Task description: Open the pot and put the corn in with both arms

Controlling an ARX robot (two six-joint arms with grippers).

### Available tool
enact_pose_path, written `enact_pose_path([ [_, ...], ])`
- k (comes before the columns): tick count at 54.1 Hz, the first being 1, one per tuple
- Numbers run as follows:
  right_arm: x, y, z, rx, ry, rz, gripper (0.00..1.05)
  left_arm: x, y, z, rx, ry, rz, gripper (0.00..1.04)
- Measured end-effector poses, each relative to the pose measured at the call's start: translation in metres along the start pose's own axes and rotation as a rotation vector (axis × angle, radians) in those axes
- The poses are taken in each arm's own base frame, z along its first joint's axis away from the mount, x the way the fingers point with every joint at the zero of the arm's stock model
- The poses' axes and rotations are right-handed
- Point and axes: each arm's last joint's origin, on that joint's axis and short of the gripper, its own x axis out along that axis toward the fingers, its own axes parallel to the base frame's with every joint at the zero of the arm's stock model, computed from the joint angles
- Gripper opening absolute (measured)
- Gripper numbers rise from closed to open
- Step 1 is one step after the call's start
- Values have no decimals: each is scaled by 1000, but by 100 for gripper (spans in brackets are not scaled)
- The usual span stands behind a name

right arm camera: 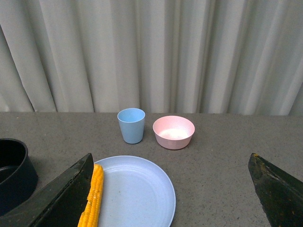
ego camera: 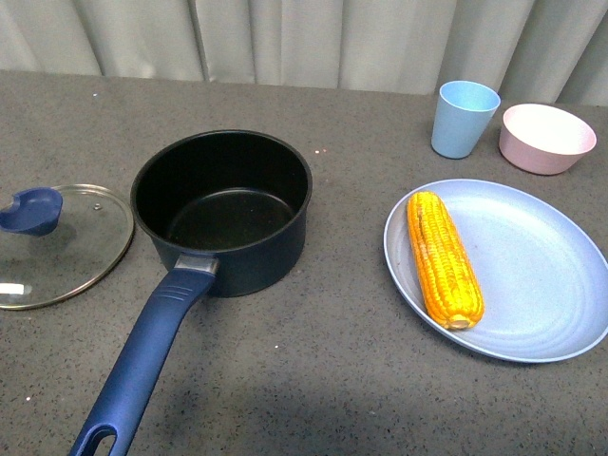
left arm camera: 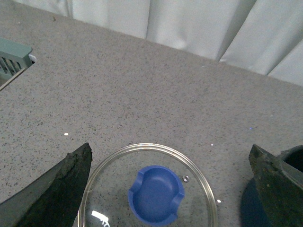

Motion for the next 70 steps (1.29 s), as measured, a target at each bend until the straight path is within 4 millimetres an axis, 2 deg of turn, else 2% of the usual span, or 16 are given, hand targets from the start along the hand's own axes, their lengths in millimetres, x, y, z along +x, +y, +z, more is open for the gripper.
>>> enact_pose_path([
  [8, 0, 0, 0, 0, 0, 0, 95, -50, 1, 14, -18, -39, -12, 98],
  [14, 0, 0, 0, 0, 0, 0, 95, -78, 4, 18, -21, -62, 14, 98],
  [19, 0, 0, 0, 0, 0, 0, 95, -86, 4, 23, -15, -102, 0, 97],
  [22, 0, 0, 0, 0, 0, 0, 95, -93, 3, 23, 52, -188, -137, 83],
  [24, 0, 0, 0, 0, 0, 0, 95, -97, 2, 24, 78, -212, -167, 76],
  [39, 0, 0, 0, 0, 0, 0, 95, -121, -7, 18, 118, -231, -173, 31],
  [48, 0, 0, 0, 0, 0, 0, 95, -132, -6, 16, 124, -237, -174, 4],
  [70, 0, 0, 0, 0, 0, 0, 95, -153, -4, 20, 126, -262, -178, 4],
])
